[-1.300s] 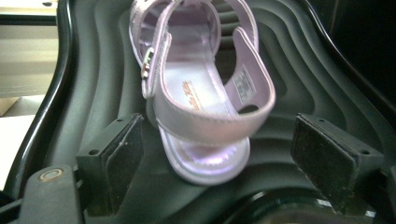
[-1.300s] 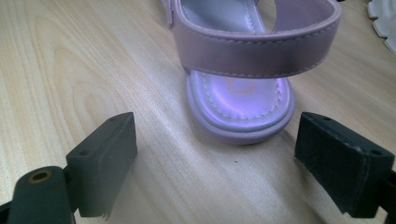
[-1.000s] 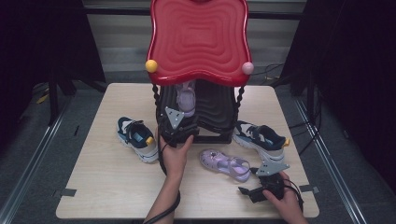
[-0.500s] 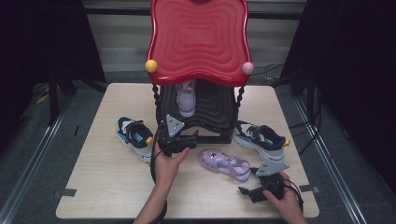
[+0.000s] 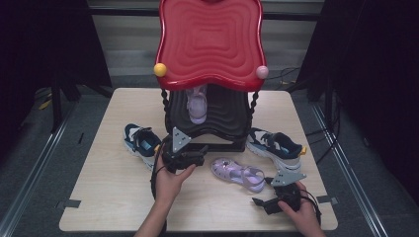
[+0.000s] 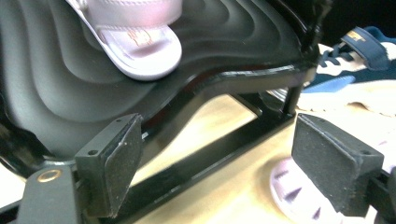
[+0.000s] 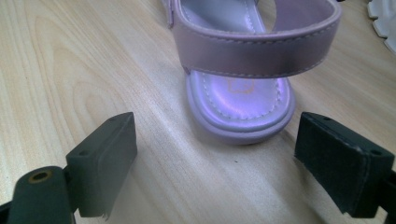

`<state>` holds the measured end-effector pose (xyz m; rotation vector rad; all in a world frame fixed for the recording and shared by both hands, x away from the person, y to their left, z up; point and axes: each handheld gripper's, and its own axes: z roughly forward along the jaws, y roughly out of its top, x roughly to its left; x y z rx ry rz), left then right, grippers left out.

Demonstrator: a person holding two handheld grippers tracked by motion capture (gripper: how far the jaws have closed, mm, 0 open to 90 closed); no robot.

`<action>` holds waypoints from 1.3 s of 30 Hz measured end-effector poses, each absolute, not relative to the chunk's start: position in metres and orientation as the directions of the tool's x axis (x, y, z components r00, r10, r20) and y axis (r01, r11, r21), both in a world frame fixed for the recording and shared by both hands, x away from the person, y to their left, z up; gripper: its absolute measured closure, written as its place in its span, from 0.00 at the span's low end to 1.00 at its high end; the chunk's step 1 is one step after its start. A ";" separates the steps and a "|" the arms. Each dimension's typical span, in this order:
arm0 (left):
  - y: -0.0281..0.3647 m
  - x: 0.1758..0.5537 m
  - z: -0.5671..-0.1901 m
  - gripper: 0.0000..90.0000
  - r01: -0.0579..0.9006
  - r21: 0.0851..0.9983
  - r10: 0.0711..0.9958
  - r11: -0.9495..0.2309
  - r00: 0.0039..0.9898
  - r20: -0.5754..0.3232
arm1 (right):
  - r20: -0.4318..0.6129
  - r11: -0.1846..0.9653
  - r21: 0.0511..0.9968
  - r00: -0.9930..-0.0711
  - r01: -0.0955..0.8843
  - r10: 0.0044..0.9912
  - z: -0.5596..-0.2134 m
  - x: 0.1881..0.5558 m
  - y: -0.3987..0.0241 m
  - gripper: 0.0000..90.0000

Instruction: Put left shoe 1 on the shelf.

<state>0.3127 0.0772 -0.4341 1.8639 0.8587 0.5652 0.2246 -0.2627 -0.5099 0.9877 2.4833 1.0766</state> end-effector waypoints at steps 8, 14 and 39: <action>0.083 0.308 -0.444 0.18 0.324 0.887 0.733 -0.329 0.680 0.023 | 0.030 0.494 0.722 -0.735 0.485 0.677 -0.510 0.225 -0.263 0.14; 0.088 0.302 -0.455 0.18 0.338 0.870 0.716 -0.358 0.697 0.024 | 0.029 0.495 0.722 -0.736 0.484 0.677 -0.510 0.225 -0.263 0.14; 0.099 0.278 -0.497 0.18 0.386 0.778 0.625 -0.496 0.781 0.012 | 0.029 0.495 0.722 -0.736 0.484 0.677 -0.510 0.225 -0.263 0.14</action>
